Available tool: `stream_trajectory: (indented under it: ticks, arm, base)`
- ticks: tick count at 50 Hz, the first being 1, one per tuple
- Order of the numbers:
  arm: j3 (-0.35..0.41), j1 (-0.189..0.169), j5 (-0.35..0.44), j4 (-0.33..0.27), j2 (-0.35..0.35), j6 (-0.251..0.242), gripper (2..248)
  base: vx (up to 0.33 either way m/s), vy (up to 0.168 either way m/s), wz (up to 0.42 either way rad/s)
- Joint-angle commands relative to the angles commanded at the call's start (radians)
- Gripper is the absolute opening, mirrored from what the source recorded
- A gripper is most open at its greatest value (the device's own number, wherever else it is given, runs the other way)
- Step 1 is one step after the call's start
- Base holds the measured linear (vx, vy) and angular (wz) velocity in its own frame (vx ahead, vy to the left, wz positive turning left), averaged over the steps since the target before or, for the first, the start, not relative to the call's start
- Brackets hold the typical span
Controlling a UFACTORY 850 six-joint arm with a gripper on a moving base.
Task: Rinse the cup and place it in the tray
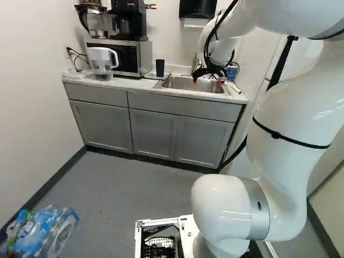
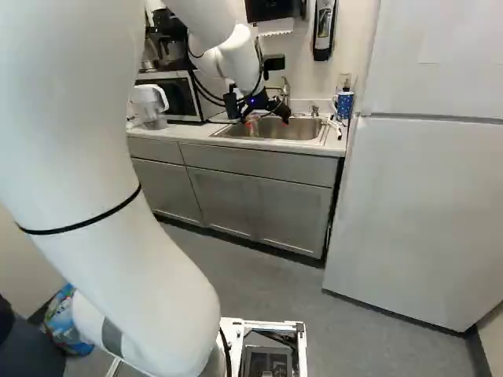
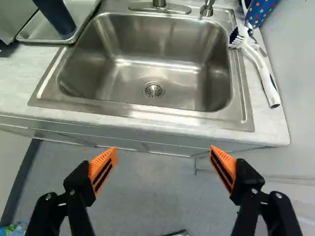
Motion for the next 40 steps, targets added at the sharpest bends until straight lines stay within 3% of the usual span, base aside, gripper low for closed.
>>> stream_trajectory:
  ticks: [40]
  arm:
    - [0.324, 0.066, 0.37, 0.004, 0.111, 0.009, 247]
  base:
    - [0.0, 0.0, 0.0]
